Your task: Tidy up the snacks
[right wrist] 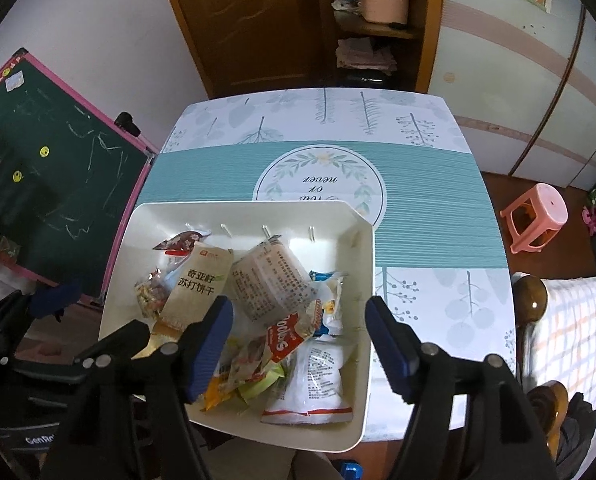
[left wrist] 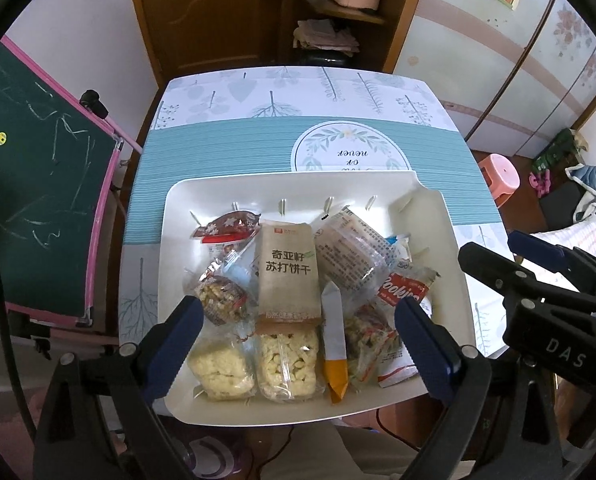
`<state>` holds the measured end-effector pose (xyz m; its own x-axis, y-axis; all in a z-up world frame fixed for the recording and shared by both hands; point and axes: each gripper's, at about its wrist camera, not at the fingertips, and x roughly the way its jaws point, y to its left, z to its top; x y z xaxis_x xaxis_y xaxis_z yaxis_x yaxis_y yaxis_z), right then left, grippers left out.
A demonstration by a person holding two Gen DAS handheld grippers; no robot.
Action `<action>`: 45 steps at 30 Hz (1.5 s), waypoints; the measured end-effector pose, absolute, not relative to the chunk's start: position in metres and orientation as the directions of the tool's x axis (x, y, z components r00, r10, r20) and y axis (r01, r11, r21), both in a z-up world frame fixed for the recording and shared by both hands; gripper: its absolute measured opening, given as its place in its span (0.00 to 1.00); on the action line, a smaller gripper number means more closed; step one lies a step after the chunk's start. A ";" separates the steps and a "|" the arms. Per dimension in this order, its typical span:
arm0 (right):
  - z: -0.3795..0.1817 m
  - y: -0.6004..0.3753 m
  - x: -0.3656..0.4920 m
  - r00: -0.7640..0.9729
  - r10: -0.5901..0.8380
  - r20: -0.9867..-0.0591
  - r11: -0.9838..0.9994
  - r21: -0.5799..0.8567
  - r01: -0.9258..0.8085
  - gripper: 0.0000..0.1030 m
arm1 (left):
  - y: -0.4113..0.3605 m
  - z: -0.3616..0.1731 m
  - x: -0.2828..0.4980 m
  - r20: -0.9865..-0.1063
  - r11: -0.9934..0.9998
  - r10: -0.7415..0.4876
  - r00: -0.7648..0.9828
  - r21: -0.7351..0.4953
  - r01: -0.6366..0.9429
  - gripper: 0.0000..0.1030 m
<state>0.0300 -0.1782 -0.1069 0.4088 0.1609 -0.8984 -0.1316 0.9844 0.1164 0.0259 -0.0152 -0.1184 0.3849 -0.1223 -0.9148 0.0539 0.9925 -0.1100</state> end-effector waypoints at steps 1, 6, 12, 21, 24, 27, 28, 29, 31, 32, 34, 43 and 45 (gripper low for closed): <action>-0.107 -0.179 0.029 0.412 0.159 -0.897 0.985 0.116 -0.128 0.67 | -0.015 -0.118 0.026 -0.914 0.993 -0.121 0.388 -0.109 0.053 0.93; -0.103 -0.181 0.027 0.428 0.152 -0.891 0.987 0.112 -0.117 0.67 | -0.017 -0.112 0.024 -0.907 0.993 -0.116 0.405 -0.106 0.046 0.93; -0.096 -0.186 0.025 0.446 0.158 -0.881 0.987 0.126 -0.100 0.67 | -0.022 -0.097 0.023 -0.894 0.993 -0.120 0.431 -0.113 0.043 0.93; -0.067 -0.200 0.012 0.510 0.156 -0.846 0.988 0.134 -0.080 0.67 | -0.031 -0.061 0.014 -0.868 0.991 -0.130 0.479 -0.132 0.028 0.93; -0.055 -0.204 0.006 0.535 0.148 -0.832 0.989 0.133 -0.067 0.67 | -0.037 -0.046 0.009 -0.850 0.994 -0.108 0.516 -0.109 0.029 0.93; -0.042 -0.209 0.000 0.562 0.132 -0.817 0.991 0.125 -0.050 0.67 | -0.043 -0.033 0.004 -0.831 0.996 -0.081 0.550 -0.079 0.028 0.93; -0.040 -0.209 -0.001 0.567 0.127 -0.814 0.991 0.123 -0.047 0.67 | -0.045 -0.030 0.002 -0.826 0.997 -0.073 0.558 -0.072 0.025 0.93; -0.037 -0.211 -0.003 0.575 0.121 -0.809 0.992 0.118 -0.042 0.67 | -0.047 -0.027 0.001 -0.822 0.998 -0.066 0.566 -0.065 0.022 0.93; -0.031 -0.213 -0.007 0.590 0.111 -0.800 0.993 0.111 -0.036 0.67 | -0.049 -0.020 -0.001 -0.811 0.999 -0.052 0.582 -0.051 0.018 0.93; -0.029 -0.214 -0.008 0.596 0.107 -0.796 0.994 0.108 -0.034 0.67 | -0.050 -0.018 -0.002 -0.807 0.999 -0.046 0.588 -0.046 0.016 0.93; -0.026 -0.216 -0.011 0.608 0.093 -0.788 0.995 0.096 -0.029 0.67 | -0.052 -0.015 -0.004 -0.805 0.999 -0.039 0.593 -0.041 0.010 0.93; -0.022 -0.221 -0.017 0.614 0.071 -0.786 0.997 0.082 -0.010 0.67 | -0.055 -0.012 -0.007 -0.810 0.999 -0.038 0.585 -0.040 0.010 0.93; -0.022 -0.222 -0.017 0.614 0.068 -0.786 0.997 0.080 -0.008 0.67 | -0.055 -0.012 -0.007 -0.809 0.999 -0.037 0.586 -0.040 0.009 0.93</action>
